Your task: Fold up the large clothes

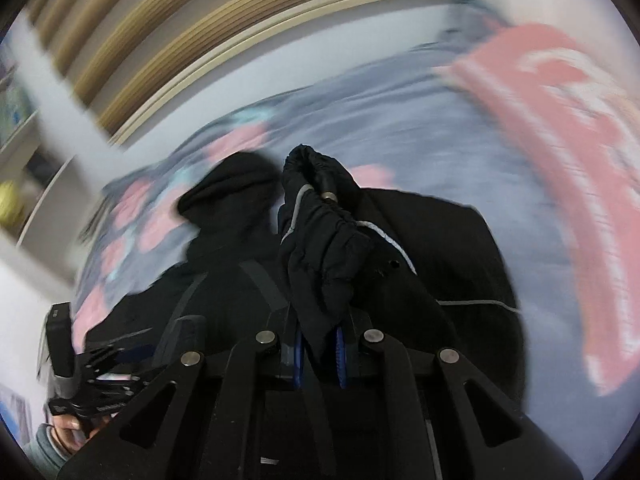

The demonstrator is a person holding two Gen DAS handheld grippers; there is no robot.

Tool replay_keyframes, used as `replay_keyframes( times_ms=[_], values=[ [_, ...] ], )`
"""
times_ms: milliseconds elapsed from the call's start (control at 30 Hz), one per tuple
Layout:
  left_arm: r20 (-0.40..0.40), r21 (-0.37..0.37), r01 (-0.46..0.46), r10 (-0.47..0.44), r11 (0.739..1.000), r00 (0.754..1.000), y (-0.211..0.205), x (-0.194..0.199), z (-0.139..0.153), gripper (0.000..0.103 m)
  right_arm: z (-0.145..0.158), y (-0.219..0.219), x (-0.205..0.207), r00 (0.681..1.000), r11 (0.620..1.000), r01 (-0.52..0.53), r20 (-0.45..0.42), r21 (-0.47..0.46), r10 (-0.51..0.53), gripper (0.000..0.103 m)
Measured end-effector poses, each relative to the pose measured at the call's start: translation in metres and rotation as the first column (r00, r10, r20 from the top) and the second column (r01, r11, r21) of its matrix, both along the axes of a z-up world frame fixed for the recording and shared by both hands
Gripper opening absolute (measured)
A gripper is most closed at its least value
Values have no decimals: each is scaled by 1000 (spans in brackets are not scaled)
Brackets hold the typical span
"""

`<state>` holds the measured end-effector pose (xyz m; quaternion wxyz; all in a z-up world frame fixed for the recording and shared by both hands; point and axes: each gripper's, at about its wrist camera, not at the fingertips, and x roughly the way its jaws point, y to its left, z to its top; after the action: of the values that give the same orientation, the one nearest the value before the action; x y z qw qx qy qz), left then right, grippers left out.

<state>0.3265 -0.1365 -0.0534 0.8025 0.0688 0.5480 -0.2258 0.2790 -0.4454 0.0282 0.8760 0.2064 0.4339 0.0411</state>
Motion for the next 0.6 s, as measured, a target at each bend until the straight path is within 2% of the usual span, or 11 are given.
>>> replay_keyframes(
  times_ms=[100, 200, 267, 400, 533, 600],
  values=[
    [-3, -5, -63, 63, 998, 998, 52, -1, 3, 61, -4, 69, 22, 995, 995, -99, -24, 2, 99, 14],
    [-13, -22, -120, 120, 993, 993, 98, -2, 1, 61, -24, 145, 50, 976, 977, -209, -59, 32, 211, 14],
    [-13, -25, -159, 159, 987, 987, 123, -3, -3, 61, -41, 177, 59, 963, 967, -252, -87, 45, 255, 14],
    [-38, -56, -248, 247, 967, 968, 157, 3, -18, 61, -97, 245, 86, 917, 939, -341, -201, 51, 344, 16],
    [-65, -82, -314, 310, 946, 949, 181, 8, -33, 61, -162, 282, 103, 856, 916, -401, -340, 37, 389, 21],
    [-82, -89, -328, 322, 940, 943, 187, 11, -41, 61, -183, 291, 106, 838, 911, -412, -378, 36, 394, 25]
  ],
)
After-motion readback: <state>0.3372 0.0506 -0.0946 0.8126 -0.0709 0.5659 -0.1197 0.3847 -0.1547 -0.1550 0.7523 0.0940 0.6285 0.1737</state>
